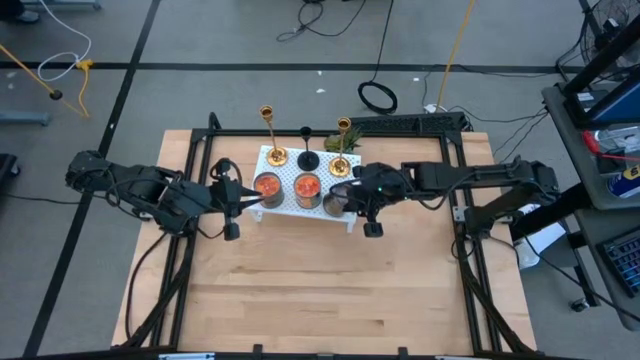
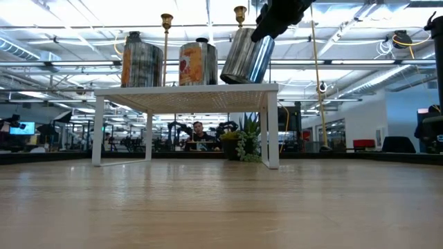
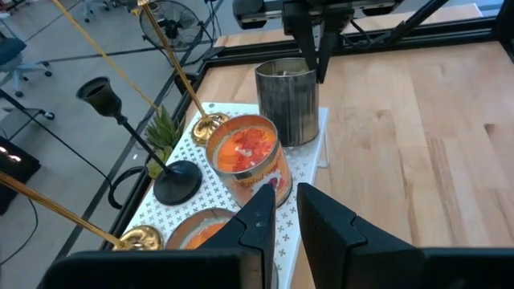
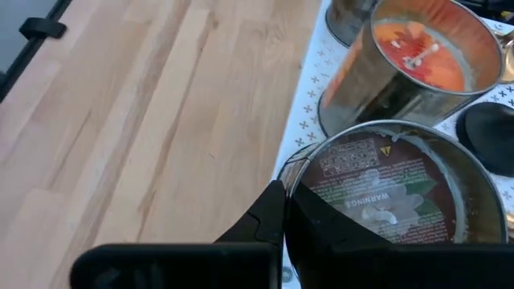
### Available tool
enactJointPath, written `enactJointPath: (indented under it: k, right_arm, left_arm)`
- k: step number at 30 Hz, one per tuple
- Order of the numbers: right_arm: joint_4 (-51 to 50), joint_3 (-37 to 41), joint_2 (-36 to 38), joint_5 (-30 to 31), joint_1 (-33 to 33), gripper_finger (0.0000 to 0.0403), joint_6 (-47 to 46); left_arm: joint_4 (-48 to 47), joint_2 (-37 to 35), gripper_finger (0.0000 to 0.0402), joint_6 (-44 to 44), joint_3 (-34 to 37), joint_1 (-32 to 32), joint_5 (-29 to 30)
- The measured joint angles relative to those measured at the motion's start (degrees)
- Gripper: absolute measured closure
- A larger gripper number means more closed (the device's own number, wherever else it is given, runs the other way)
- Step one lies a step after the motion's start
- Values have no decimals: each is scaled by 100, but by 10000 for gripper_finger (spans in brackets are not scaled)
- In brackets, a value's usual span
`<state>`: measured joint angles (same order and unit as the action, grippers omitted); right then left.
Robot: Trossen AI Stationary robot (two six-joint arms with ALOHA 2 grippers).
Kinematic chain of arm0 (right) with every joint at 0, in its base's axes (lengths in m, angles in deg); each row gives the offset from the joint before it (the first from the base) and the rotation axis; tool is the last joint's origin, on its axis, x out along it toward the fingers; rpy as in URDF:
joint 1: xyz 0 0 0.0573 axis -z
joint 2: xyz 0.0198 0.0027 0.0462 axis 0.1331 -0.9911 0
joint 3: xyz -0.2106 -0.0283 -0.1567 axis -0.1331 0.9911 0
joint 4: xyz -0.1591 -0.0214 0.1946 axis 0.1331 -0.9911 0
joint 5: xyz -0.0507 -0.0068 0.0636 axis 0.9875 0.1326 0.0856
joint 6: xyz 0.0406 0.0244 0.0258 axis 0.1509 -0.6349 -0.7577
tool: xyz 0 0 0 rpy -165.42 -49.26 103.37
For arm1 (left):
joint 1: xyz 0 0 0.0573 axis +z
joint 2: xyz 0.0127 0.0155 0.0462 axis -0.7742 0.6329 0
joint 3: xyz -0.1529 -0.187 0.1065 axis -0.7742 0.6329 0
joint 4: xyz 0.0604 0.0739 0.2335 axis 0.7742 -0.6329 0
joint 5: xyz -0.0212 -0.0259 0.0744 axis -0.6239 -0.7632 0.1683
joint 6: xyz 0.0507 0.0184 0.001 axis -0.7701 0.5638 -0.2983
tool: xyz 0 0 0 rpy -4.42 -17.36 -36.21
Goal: Pick & Place candle stick holders
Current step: Put the orange scented candle on the shelf
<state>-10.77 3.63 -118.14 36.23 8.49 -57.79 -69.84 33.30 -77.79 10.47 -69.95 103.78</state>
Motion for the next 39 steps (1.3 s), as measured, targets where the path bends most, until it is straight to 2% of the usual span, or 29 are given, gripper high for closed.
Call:
enactJointPath:
  k: [7, 24, 39]
  right_arm:
    - [-1, 2, 0, 471, 2, 397, 189]
    - [-78, 7, 2, 399, 0, 395, 878]
    - [25, 7, 13, 434, 25, 346, 869]
  left_arm:
    - [0, 0, 339, 5, 0, 2, 0]
    - [7, 0, 339, 29, 0, 2, 2]
    - [9, 0, 339, 36, 0, 2, 2]
